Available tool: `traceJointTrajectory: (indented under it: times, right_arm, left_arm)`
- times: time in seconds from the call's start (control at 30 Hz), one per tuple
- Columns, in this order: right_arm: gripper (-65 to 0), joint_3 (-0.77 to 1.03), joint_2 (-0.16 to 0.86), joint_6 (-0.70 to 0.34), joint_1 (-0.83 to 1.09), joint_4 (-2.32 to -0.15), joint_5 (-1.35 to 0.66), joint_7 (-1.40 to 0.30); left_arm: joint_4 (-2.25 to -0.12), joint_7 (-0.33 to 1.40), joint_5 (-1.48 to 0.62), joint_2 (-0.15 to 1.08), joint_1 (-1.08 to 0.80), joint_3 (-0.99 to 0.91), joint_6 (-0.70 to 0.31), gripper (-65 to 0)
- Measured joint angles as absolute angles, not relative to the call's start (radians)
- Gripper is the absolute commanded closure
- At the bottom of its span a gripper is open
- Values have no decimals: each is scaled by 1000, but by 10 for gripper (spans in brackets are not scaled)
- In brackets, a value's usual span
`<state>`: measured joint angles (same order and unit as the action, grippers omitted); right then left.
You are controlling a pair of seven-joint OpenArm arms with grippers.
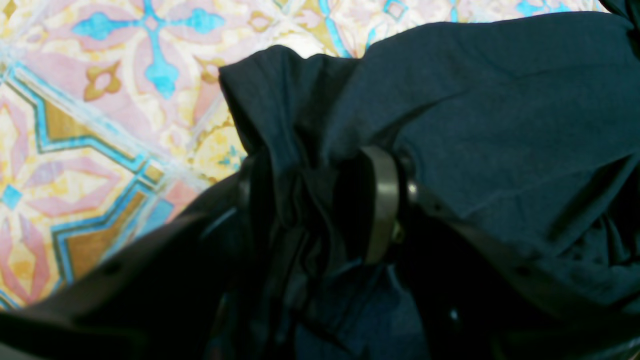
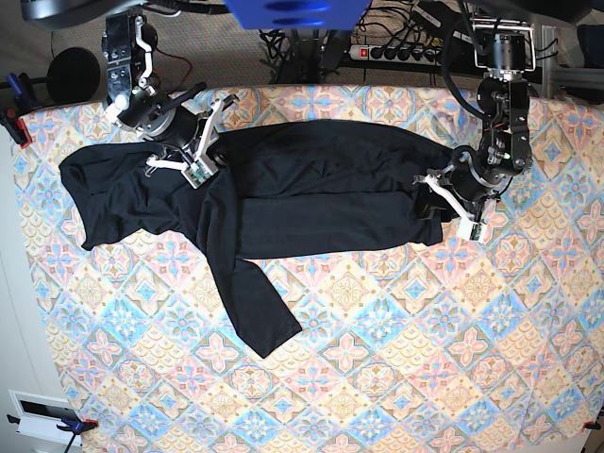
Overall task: Layout the t-shirt on the table in an organized manner, then fold the t-shirt properly
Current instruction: 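Release the shirt and move the right gripper to the loose sleeve end, then grasp the sleeve end with the right gripper and tuck it under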
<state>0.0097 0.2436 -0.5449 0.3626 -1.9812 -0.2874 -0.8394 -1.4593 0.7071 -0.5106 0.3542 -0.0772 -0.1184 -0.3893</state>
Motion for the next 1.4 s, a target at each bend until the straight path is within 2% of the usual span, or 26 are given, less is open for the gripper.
traceJointTrajectory:
  times: [0.17,0.33,0.5,0.6,0.7,0.83,1.03,1.13,1.27,1.4]
  right_arm:
    - [-187,9,244,-545,338,-1982,-285,-915]
    - [-247,14,243,-545,270,-1994,-290,-936]
    - [-248,66,236,-548,66,-1983,-287,-1020]
    - [-248,81,154,-541,-109,-1940,-279,-1039]
    - [-248,66,80,-554,-255,-1803,-301,-1037]
    - [-248,75,83,-538,-348,-1530,-267,-1028]
    - [-250,74,14,-540,-445,-1153,-276,-900]
    - [-250,75,12,-543,-539,-988,-291,-799]
    - [-250,74,36,-419,-613,-839,-273,-702]
    - [-251,71,27,-381,-643,-760,-281,-545]
  left_arm:
    - [-1418,690,-518,354,-75,-118,-390,-259]
    - [-1407,686,-523,355,-75,-120,-390,-259]
    - [-1405,682,-523,355,-72,-121,-393,-259]
    - [-1405,680,-519,346,-71,-123,-392,-259]
    - [-1406,674,-516,338,-72,-123,-390,-259]
    - [-1405,673,-515,338,-74,-123,-393,-258]
    - [-1405,677,-522,336,-72,-123,-387,-258]
    - [-1405,673,-523,337,-75,-123,-387,-258]
    - [-1405,673,-523,336,-75,-123,-387,-258]
    - [-1405,673,-523,336,-75,-123,-387,-258]
